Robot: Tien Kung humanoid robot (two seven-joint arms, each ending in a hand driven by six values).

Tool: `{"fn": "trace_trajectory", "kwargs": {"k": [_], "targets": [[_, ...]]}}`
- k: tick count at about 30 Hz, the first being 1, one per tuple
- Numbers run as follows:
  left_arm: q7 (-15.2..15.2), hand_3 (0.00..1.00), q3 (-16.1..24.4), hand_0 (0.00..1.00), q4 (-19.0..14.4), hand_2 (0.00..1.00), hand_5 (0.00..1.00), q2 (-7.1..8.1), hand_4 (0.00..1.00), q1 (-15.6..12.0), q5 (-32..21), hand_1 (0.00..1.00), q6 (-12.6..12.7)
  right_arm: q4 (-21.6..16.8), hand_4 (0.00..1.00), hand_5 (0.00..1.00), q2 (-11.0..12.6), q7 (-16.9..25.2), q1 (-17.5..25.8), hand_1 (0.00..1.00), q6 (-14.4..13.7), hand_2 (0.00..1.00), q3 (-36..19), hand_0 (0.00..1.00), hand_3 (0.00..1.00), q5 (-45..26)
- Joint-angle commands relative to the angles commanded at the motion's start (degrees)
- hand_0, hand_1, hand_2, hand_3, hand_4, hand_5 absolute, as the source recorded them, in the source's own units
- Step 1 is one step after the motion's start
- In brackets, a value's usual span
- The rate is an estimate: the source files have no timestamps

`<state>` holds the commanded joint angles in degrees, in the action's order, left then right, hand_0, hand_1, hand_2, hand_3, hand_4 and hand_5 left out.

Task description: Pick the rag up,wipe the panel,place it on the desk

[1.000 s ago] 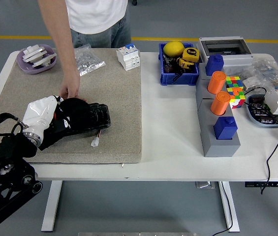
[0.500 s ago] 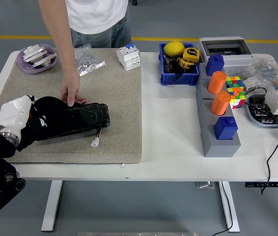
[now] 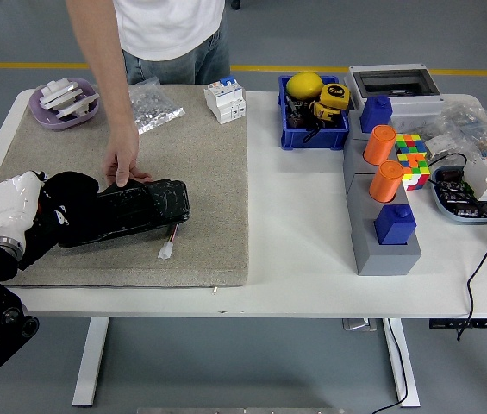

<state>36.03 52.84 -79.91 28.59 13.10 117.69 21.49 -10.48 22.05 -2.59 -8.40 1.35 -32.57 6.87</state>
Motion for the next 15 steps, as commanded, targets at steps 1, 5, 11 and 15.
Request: {"fn": "trace_trajectory", "kwargs": {"k": [1,5,11,15], "targets": [[0.01,0.448,-0.22,0.221,-0.2,0.487,0.002,-0.11,0.123,0.02,-0.15,0.18,-0.05,0.04,0.998,0.575,-0.01,-0.02,0.01,0.363,0.02,0.628,0.12,0.713,0.624,-0.11],[-0.06,0.45,-2.0,0.221,-0.71,0.488,0.002,-0.61,0.13,1.08,-0.65,0.181,0.11,0.08,0.998,0.576,-0.04,-0.01,0.01,0.362,0.04,0.628,0.17,0.714,0.624,-0.2],[-0.1,0.447,-5.27,0.223,-1.01,0.485,0.002,-2.1,0.125,3.85,-1.62,0.18,0.28,0.0,0.998,0.576,-0.07,-0.01,-0.24,0.362,-0.02,0.628,0.16,0.714,0.625,0.06],[-0.16,0.447,-7.76,0.223,-0.87,0.485,0.002,-3.36,0.125,6.24,-2.54,0.18,0.38,0.01,0.998,0.576,0.03,-0.01,-0.26,0.362,-0.03,0.628,0.53,0.714,0.625,-0.27]]}}
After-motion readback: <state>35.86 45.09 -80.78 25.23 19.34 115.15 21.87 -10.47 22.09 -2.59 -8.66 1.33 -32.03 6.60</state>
